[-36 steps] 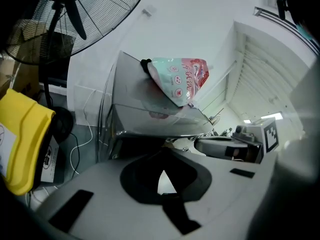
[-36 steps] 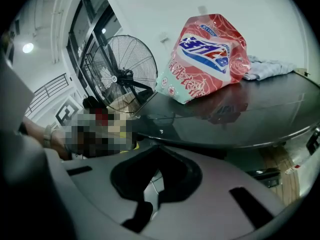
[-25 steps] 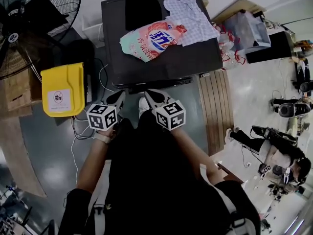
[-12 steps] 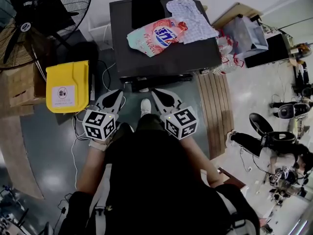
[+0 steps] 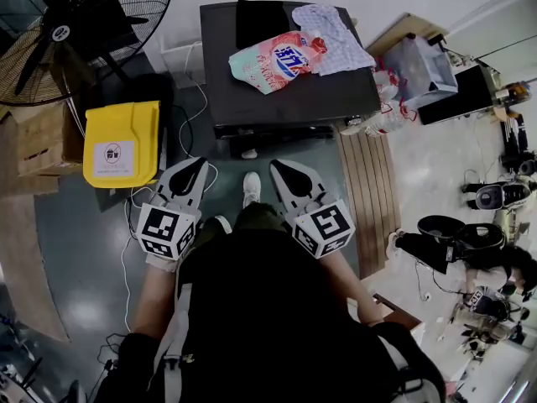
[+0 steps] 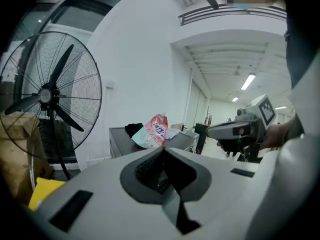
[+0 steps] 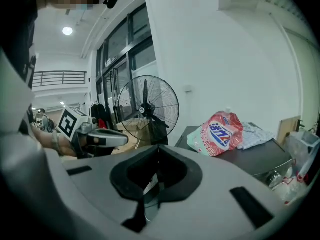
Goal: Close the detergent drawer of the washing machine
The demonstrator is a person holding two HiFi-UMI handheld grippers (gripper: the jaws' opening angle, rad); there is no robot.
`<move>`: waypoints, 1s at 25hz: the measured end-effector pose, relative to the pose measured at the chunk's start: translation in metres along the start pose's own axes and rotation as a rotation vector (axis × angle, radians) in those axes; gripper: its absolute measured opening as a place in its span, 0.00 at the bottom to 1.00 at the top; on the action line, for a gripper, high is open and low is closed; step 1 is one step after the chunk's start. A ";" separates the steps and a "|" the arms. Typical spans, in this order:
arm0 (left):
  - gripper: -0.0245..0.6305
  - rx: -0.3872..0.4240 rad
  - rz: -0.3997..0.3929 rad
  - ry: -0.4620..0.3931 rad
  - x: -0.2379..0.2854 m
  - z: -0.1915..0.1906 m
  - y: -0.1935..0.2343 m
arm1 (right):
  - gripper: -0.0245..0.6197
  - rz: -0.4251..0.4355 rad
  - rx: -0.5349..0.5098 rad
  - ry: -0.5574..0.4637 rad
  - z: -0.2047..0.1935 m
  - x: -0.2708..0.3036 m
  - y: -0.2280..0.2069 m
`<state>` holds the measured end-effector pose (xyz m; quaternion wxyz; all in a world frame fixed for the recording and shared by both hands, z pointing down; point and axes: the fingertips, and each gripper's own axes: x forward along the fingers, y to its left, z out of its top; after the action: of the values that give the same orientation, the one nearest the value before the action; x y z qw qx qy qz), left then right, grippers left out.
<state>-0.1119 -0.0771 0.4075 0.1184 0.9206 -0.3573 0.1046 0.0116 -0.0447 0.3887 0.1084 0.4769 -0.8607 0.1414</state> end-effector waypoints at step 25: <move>0.05 0.074 -0.028 -0.051 -0.050 -0.003 -0.032 | 0.06 -0.011 -0.077 -0.013 -0.013 -0.031 0.051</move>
<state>-0.1268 -0.0217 0.3923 0.0763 0.9316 -0.3431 0.0924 -0.0151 0.0106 0.3834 0.1217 0.4779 -0.8636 0.1048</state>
